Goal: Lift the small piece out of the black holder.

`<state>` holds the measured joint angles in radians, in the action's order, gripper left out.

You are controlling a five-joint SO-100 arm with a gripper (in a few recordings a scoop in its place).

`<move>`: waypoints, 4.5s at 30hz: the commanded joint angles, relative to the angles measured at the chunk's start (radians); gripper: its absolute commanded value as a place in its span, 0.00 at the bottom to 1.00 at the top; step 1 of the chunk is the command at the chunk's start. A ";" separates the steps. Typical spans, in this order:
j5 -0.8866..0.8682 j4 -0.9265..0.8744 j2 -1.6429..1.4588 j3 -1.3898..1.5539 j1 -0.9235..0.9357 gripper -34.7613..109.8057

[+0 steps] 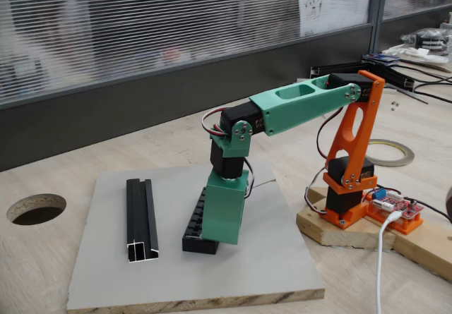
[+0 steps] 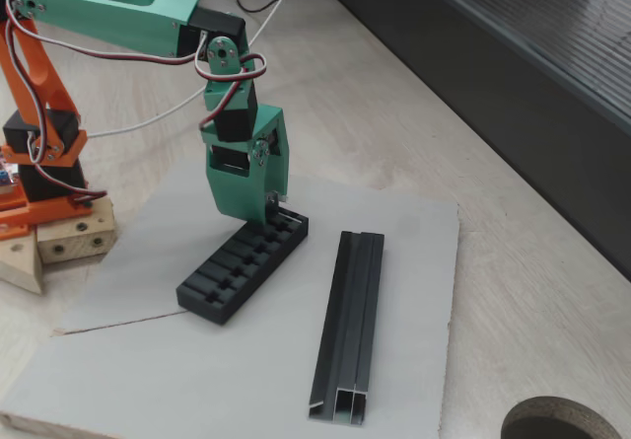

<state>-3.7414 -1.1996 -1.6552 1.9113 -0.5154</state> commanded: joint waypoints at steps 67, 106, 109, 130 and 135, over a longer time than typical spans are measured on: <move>-0.005 -0.012 -0.227 -0.015 0.008 0.28; -0.003 0.000 -0.505 -0.003 0.270 0.28; -0.003 0.000 -0.505 -0.003 0.270 0.28; 0.000 0.002 -0.518 -0.012 0.270 0.28; 0.000 0.002 -0.522 -0.015 0.268 0.28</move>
<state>-3.7398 -1.1965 -2.1368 1.9144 -0.2454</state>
